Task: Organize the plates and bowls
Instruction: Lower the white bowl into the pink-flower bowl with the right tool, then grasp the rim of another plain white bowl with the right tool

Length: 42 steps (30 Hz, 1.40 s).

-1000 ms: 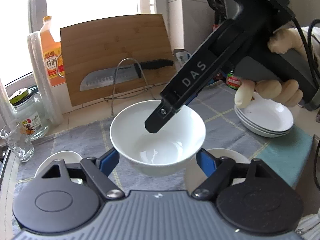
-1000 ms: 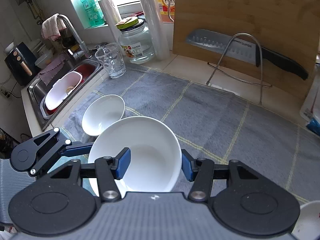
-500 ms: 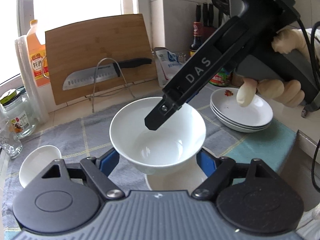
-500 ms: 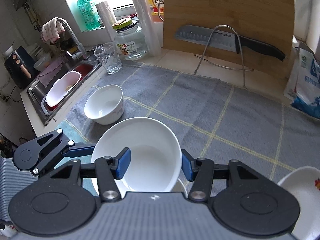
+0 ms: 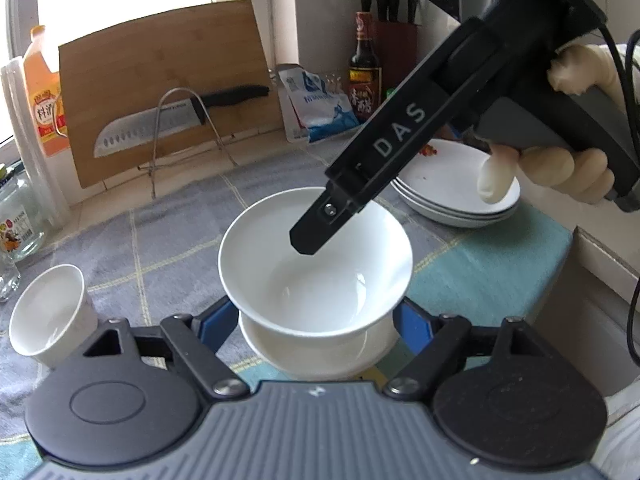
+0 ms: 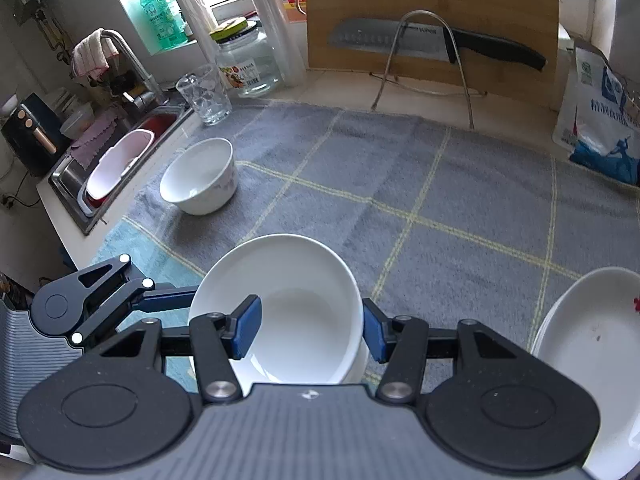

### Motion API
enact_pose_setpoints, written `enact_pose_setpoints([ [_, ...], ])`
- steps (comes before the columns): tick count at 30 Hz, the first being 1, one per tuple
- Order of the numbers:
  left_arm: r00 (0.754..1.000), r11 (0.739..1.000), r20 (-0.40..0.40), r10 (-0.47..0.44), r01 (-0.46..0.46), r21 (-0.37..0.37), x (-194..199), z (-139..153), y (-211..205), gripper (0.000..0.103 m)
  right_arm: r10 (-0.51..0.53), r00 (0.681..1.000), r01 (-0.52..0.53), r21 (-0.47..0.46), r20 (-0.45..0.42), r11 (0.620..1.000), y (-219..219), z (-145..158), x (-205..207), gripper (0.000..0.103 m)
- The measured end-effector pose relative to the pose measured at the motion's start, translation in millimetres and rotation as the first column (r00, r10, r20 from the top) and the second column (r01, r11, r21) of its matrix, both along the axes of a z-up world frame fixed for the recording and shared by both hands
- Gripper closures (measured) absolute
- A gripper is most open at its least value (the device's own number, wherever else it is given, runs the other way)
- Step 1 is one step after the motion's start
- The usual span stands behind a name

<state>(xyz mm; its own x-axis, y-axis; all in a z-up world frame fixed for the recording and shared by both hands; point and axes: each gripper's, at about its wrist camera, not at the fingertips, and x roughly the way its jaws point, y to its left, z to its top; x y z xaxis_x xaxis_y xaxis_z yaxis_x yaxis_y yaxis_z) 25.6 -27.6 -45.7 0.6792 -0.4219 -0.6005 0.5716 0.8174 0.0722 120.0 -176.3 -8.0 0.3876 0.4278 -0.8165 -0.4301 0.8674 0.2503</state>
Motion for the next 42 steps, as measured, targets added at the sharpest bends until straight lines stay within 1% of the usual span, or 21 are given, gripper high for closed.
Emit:
enact_pose_setpoints([
  [6,1.000,1.000,-0.023,-0.007,0.007,0.011,-0.8,-5.2,-2.1,0.019,-0.016,1.000,0.016,-0.005,-0.009,1.000,-3.7,-7.6,-0.6,0.044],
  [7,1.000,1.000,-0.023,-0.008,0.008,0.010,-0.6,-5.7,-2.0,0.020,-0.012,1.000,0.012,0.007,-0.014,1.000,-4.2,-8.5,-0.6,0.044],
  [9,1.000,1.000,-0.016,-0.017,0.017,0.002,-1.3,-4.4,-2.0,0.020,0.021,0.999,-0.017,0.085,-0.046,0.996,-4.0,-8.4,-1.2,0.044],
  [10,1.000,1.000,-0.016,-0.024,0.024,0.001,-1.5,-4.1,-3.3,0.020,0.029,0.999,-0.025,0.086,-0.046,0.996,-1.2,-8.2,-1.8,0.044],
  [12,1.000,1.000,-0.008,-0.025,0.025,0.008,-3.3,-4.4,-5.1,0.019,0.026,1.000,-0.026,0.011,0.006,1.000,6.0,-6.6,-5.1,0.044],
  [13,1.000,1.000,-0.010,-0.024,0.024,0.009,-3.1,-5.2,-4.5,0.019,0.028,1.000,-0.028,0.004,0.013,1.000,6.1,-6.8,-6.0,0.044],
  [16,1.000,1.000,-0.022,-0.013,0.013,0.005,-3.9,-7.2,1.9,0.018,0.017,0.999,-0.016,0.042,-0.030,0.999,-0.9,-13.3,-5.0,0.044],
  [18,1.000,1.000,-0.011,-0.011,0.011,0.016,-6.6,-6.2,5.2,0.018,0.015,0.999,-0.014,0.037,-0.032,0.999,-0.7,-15.7,-6.7,0.044],
  [21,1.000,1.000,-0.021,-0.004,0.004,0.009,-6.3,-6.7,11.5,0.017,0.033,0.999,-0.031,0.049,-0.033,0.998,7.2,-17.8,-10.9,0.043],
  [26,0.999,1.000,-0.038,0.023,-0.022,0.002,-4.3,-9.6,21.0,0.016,0.080,0.997,-0.079,0.020,-0.016,0.997,26.7,-21.6,-17.7,0.042],
  [29,0.999,0.999,-0.040,0.037,-0.037,-0.002,-5.8,-11.4,24.2,0.015,0.085,0.996,-0.085,-0.017,-0.002,0.996,34.5,-24.4,-20.2,0.042],
  [31,0.998,0.999,-0.044,0.047,-0.047,-0.006,-6.5,-13.1,27.0,0.015,0.085,0.996,-0.085,-0.027,-0.006,0.996,36.3,-25.8,-19.6,0.042],
  [34,0.997,0.998,-0.055,0.055,-0.055,-0.010,-6.9,-16.0,33.7,0.015,0.094,0.996,-0.093,-0.050,0.006,0.994,36.9,-21.4,-19.1,0.041],
  [37,0.997,0.998,-0.058,0.054,-0.055,-0.020,-9.9,-16.7,45.9,0.014,0.085,0.995,-0.082,-0.060,0.044,0.995,35.7,-8.9,-16.0,0.034],
  [38,0.997,0.998,-0.058,0.054,-0.055,-0.026,-11.5,-16.7,50.7,0.012,0.082,0.994,-0.078,-0.061,0.067,0.995,35.4,-2.3,-14.5,0.030],
  [39,0.997,0.998,-0.056,0.056,-0.058,-0.030,-12.8,-16.7,57.2,0.010,0.083,0.993,-0.078,-0.062,0.085,0.995,36.2,3.2,-13.1,0.028],
  [41,0.997,0.997,-0.042,0.067,-0.068,-0.028,-14.4,-16.7,68.4,0.009,0.090,0.989,-0.083,-0.062,0.115,0.995,40.5,13.0,-8.8,0.027],
  [42,0.996,0.996,-0.031,0.081,-0.082,-0.025,-14.2,-17.0,74.4,0.007,0.094,0.987,-0.086,-0.061,0.134,0.994,44.7,18.0,-6.4,0.022],
])
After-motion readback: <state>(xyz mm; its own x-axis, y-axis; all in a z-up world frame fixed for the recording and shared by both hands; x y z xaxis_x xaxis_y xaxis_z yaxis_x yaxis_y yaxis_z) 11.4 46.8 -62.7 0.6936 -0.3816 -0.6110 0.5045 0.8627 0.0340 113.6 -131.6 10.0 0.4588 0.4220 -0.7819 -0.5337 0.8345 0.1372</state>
